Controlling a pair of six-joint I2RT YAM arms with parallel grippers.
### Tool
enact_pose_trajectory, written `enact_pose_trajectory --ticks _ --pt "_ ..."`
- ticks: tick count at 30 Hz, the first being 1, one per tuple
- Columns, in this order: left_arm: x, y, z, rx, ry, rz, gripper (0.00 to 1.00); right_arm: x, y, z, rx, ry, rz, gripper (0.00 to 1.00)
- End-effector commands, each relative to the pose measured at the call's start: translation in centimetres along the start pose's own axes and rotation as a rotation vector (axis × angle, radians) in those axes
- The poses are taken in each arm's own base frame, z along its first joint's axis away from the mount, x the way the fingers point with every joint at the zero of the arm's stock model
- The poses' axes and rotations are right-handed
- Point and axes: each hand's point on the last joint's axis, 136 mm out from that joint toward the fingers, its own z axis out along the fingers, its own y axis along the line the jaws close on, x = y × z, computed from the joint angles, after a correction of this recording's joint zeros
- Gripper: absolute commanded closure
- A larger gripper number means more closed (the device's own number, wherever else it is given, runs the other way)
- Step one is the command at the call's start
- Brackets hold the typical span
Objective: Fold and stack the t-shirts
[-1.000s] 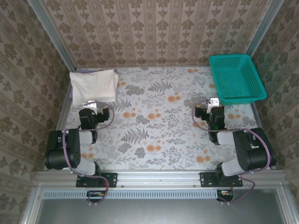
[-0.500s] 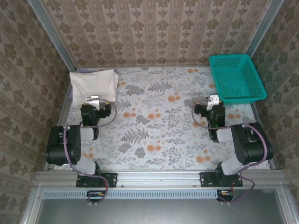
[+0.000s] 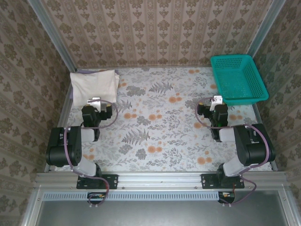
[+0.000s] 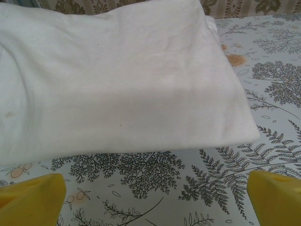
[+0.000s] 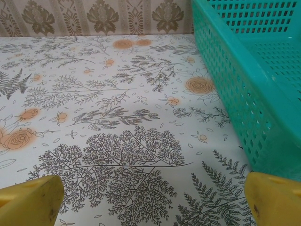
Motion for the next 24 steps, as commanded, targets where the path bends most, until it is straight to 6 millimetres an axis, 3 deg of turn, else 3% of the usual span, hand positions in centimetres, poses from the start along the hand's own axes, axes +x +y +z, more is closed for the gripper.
enact_pose_trajectory --ticks 1,24 --pt "-0.05 -0.06 0.01 0.0 -0.002 0.019 0.0 -0.34 0.43 -0.34 -0.016 -0.016 0.0 0.01" --pt "-0.05 -0.02 0.01 0.0 -0.001 0.018 0.0 -0.3 1.02 -0.28 -0.071 -0.011 -0.002 0.01"
